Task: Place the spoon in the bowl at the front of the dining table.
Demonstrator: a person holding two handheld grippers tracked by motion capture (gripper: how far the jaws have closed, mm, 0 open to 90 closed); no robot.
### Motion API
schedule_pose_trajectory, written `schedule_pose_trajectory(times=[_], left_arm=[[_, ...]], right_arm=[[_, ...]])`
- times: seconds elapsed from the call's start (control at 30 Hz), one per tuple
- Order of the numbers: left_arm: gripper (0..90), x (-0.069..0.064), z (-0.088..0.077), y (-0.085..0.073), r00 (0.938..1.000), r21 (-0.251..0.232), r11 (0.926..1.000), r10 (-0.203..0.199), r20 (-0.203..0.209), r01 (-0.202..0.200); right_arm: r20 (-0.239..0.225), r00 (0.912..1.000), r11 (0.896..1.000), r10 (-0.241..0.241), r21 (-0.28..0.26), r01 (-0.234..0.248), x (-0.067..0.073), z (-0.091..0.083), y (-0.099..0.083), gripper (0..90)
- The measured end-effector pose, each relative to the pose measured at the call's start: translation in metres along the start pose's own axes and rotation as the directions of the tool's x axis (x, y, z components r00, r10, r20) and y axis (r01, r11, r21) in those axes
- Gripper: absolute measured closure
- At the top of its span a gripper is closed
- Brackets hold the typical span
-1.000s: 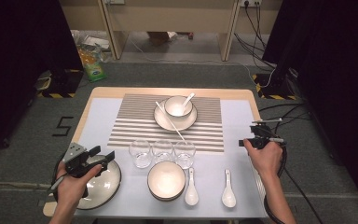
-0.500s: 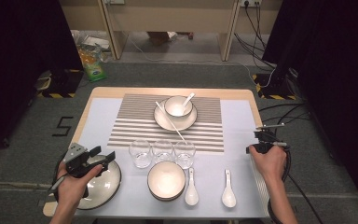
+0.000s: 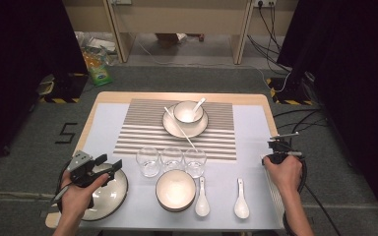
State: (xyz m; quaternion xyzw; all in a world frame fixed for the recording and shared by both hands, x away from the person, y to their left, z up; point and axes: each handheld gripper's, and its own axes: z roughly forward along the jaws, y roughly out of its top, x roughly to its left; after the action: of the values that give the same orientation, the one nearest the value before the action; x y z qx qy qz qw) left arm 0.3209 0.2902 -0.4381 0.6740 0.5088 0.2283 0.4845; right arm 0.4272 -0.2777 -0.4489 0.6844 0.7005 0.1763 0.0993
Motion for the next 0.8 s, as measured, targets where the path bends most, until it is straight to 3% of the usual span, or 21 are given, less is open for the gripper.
schedule_pose_trajectory(times=[0.4,0.8], left_arm=[[32.3,0.000,0.001,0.000,1.0000,0.001,1.0000,0.000,0.005,0.000],[32.3,-0.001,0.002,-0.001,1.0000,0.004,1.0000,0.001,0.004,-0.001]], right_arm=[[0.018,0.9986,0.998,-0.050,0.039,0.050,0.009,0.006,-0.001,82.3],[-0.006,0.9991,0.998,-0.041,0.040,0.041,0.017,0.008,0.003,83.9]])
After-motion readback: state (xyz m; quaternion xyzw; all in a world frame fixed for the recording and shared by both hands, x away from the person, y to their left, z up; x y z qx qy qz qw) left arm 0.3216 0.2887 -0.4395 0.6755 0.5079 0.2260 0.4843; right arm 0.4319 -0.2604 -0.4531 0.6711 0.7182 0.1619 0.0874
